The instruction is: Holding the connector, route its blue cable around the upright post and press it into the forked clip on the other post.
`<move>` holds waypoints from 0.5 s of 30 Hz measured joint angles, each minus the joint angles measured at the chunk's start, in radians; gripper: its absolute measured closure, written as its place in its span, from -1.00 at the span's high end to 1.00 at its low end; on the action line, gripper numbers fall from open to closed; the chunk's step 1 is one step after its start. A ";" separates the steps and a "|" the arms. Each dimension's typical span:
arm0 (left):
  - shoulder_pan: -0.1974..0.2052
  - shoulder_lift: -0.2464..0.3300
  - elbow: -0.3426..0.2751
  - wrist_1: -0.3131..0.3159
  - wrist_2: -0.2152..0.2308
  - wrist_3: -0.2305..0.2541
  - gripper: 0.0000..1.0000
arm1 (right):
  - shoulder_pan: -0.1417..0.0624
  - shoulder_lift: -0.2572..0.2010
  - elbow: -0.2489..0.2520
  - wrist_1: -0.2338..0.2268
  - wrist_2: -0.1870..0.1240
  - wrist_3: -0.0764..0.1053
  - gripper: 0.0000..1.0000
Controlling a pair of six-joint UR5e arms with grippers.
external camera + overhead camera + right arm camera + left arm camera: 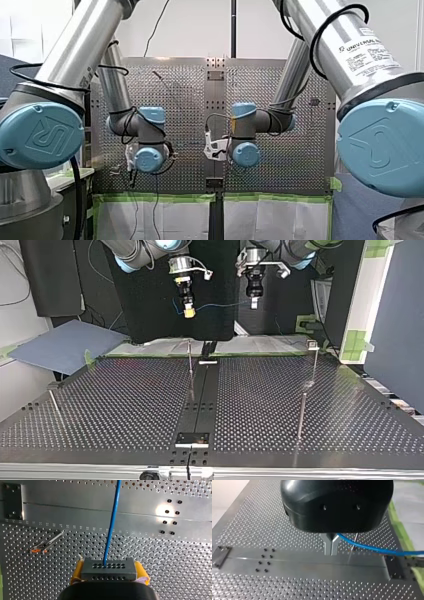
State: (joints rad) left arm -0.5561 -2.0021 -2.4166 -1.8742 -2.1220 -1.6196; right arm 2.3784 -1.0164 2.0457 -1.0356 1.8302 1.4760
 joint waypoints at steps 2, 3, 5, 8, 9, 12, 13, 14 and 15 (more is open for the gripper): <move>-0.001 -0.001 -0.003 0.002 0.005 0.000 -1.00 | 0.000 0.000 0.000 0.000 0.000 0.000 -1.00; -0.001 -0.001 -0.004 0.002 0.007 0.000 -1.00 | 0.000 0.000 0.000 0.000 0.000 0.000 -1.00; -0.001 -0.001 -0.005 0.002 0.008 0.000 -1.00 | 0.000 0.000 0.000 0.000 0.000 0.000 -1.00; -0.001 -0.001 -0.005 0.002 0.009 0.000 -1.00 | 0.000 0.000 0.000 0.000 0.000 0.000 -1.00; -0.001 -0.002 -0.005 0.003 0.009 0.000 -1.00 | 0.000 0.000 0.000 0.000 0.000 0.000 -1.00; -0.001 -0.002 -0.005 0.003 0.009 0.000 -1.00 | 0.000 0.000 0.000 0.000 0.000 0.000 -1.00; -0.001 -0.002 -0.005 0.003 0.009 0.000 -1.00 | 0.000 0.000 0.000 0.000 0.000 0.000 -1.00; -0.001 -0.002 -0.005 0.003 0.009 0.000 -1.00 | 0.000 0.000 0.000 0.000 0.000 0.000 -1.00; -0.001 -0.002 -0.005 0.003 0.009 0.000 -1.00 | 0.000 0.000 0.000 0.000 0.000 0.000 -1.00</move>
State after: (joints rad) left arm -0.5572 -2.0038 -2.4218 -1.8716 -2.1130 -1.6198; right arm 2.3784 -1.0164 2.0457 -1.0356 1.8302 1.4760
